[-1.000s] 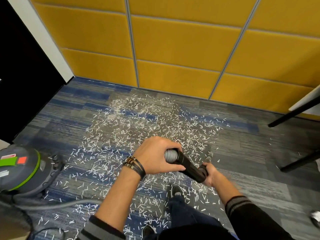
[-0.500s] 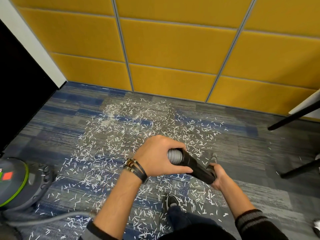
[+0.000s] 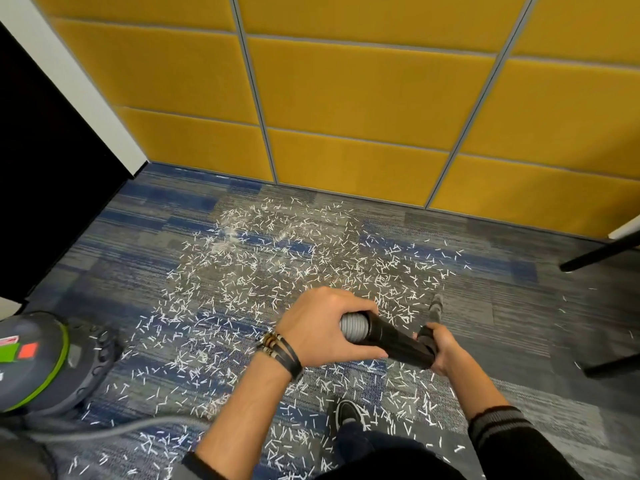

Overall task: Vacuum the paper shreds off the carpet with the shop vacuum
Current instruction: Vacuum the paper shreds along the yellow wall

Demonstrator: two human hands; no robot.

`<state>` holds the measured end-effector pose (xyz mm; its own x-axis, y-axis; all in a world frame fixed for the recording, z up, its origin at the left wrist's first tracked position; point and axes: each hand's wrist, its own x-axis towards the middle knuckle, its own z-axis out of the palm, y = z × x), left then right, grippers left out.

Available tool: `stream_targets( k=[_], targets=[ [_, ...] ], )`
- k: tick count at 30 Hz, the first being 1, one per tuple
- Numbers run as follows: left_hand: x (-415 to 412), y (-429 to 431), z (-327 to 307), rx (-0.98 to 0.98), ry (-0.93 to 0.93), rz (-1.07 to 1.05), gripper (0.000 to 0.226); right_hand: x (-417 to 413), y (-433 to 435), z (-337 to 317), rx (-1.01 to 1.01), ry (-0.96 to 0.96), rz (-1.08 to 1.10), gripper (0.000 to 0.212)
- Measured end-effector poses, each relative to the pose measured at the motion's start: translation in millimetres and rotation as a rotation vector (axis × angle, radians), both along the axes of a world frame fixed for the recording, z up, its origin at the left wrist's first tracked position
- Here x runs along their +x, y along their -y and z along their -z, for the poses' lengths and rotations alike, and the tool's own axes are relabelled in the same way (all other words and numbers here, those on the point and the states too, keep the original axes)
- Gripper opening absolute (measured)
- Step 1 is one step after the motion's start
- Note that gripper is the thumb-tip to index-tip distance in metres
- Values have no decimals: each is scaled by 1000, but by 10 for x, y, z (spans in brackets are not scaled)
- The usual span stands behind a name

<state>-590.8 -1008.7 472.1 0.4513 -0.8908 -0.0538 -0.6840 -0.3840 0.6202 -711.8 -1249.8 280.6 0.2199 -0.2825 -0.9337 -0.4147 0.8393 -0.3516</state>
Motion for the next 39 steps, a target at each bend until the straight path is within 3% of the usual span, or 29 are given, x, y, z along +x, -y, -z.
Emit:
stream_targets(
  k=[4,8,19,22,28,32,39],
  targets=[
    [102,48,-20,-7,-3,-2,50,9,42,38,75,40,7,18],
    [220,192,-156,-91,-2,-56,49,115,305,-25,4,25,-63,16],
    [234,808,57,14,0,17,48,291,794,98,-10,-13,-49,20],
    [371,717,-38,-23,-15,26,48,283,690,148,28,22,1,17],
    [682,684,-126,-108,-34,-29,49,536,879,73,-72,-20,-108,15],
    [898,842,-16,-40,-3,6,50,849,1056,63,-156,-37,-43,26],
    [1500,1082,116,15,-29,85,44,1285,1147,375,-160,-96,-53,20]
  ],
)
